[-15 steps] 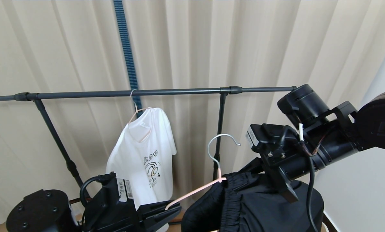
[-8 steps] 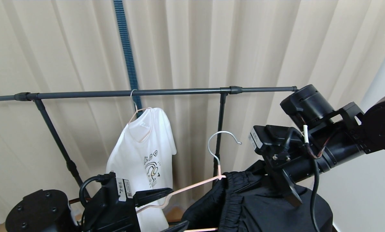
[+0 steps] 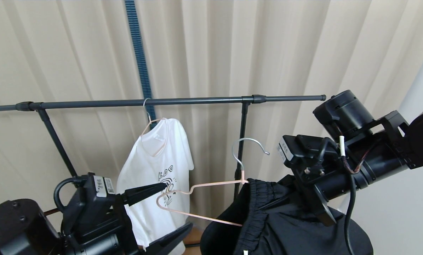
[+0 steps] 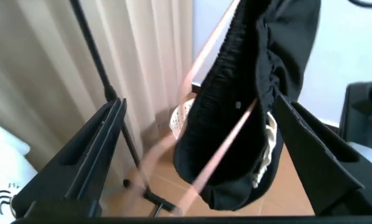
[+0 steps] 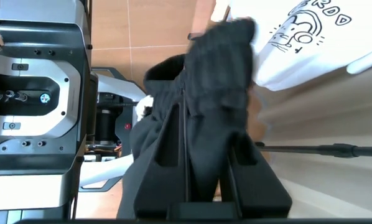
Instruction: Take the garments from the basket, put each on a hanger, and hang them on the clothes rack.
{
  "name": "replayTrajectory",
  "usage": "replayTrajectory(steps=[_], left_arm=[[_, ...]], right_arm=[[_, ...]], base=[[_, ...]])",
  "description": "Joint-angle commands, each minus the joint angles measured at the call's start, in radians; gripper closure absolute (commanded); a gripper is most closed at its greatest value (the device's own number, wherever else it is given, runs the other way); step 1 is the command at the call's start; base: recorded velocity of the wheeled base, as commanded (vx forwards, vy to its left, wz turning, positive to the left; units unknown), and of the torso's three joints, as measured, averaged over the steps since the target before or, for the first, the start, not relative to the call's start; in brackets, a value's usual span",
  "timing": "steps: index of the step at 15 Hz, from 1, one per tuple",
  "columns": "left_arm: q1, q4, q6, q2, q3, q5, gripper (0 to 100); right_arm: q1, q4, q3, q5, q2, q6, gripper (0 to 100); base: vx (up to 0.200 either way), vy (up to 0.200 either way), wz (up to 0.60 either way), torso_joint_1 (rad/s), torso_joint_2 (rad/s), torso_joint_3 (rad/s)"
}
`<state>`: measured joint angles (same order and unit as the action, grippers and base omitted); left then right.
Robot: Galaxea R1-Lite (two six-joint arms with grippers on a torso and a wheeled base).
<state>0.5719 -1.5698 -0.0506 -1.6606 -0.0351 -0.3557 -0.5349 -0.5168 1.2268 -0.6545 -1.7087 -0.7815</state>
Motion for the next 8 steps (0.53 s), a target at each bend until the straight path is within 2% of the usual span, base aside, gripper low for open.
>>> replayTrajectory(steps=[1,4,6,8], left_arm=[[-0.056,-0.001,0.005,0.061,0.011,0.017,0],[-0.099,-0.001,0.035,0.071,0.035,0.02,0],[-0.152,-0.001,0.126,0.064,0.035,0.024,0],[-0.191,0.056,0.193,0.071,0.034,0.024,0]], right_arm=[[0.001,0.0,0.003,0.001,0.004,-0.001,100],[0.007,0.001,0.003,0.006,0.008,0.002,100],[0.013,0.009,0.01,0.045,0.023,0.002,100],[0.015,0.052,0.003,0.118,0.043,0.007,100]], base=[[0.0,0.0,0.0,0.0,0.0,0.0],[0.0,0.0,0.0,0.0,0.0,0.0],[0.0,0.0,0.0,0.0,0.0,0.0],[0.0,0.0,0.0,0.0,0.0,0.0]])
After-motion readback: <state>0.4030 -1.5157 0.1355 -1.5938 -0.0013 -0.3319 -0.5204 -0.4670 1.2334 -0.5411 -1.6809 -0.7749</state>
